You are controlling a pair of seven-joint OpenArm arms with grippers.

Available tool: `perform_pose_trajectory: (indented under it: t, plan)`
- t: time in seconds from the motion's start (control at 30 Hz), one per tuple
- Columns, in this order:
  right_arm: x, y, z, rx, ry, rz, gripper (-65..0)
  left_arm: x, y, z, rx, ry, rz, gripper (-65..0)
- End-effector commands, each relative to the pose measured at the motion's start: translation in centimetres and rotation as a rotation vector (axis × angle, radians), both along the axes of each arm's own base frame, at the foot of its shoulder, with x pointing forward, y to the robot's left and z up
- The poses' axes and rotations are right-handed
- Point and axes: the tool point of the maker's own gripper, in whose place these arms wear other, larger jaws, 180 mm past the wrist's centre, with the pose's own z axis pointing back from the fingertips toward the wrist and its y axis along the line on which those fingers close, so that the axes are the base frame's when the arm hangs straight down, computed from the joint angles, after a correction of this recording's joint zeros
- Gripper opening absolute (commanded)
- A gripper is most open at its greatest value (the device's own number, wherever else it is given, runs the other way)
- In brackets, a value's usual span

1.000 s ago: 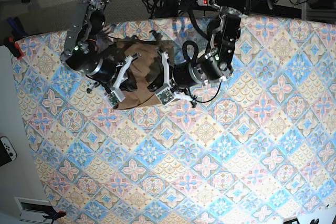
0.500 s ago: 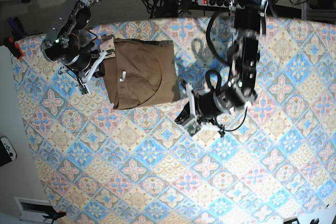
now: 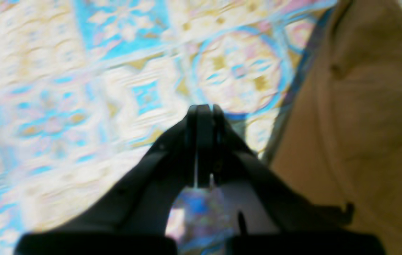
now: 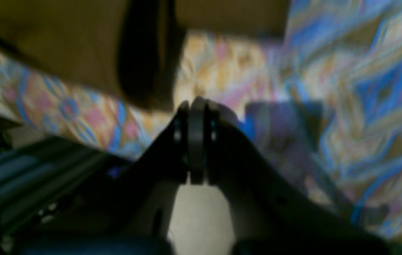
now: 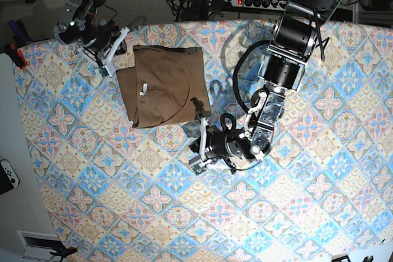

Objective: Layout the t-shirt on the table in an organized manner, then fold the t-shirt properly

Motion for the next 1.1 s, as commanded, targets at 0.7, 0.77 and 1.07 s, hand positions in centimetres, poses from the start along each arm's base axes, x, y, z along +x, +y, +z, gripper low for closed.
perform_pose_trajectory:
  t: [0.7, 0.77, 1.07]
  plan:
    - [10.6, 5.9, 5.6, 0.056, -0.271, 0.2, -65.0, -9.2, 1.0, -6.2, -0.037, 0.161, 0.004, -65.0]
    - [11.4, 6.0, 5.8, 0.06, -0.278, 0.199, -65.0, -10.0, 0.8, -6.0, -0.048, 0.157, 0.001, -65.0]
    - [14.4, 5.7, 7.1, 0.063, -0.327, 0.193, -65.0, -12.6, 1.2, -5.9, -0.054, 0.153, -0.01, -65.0]
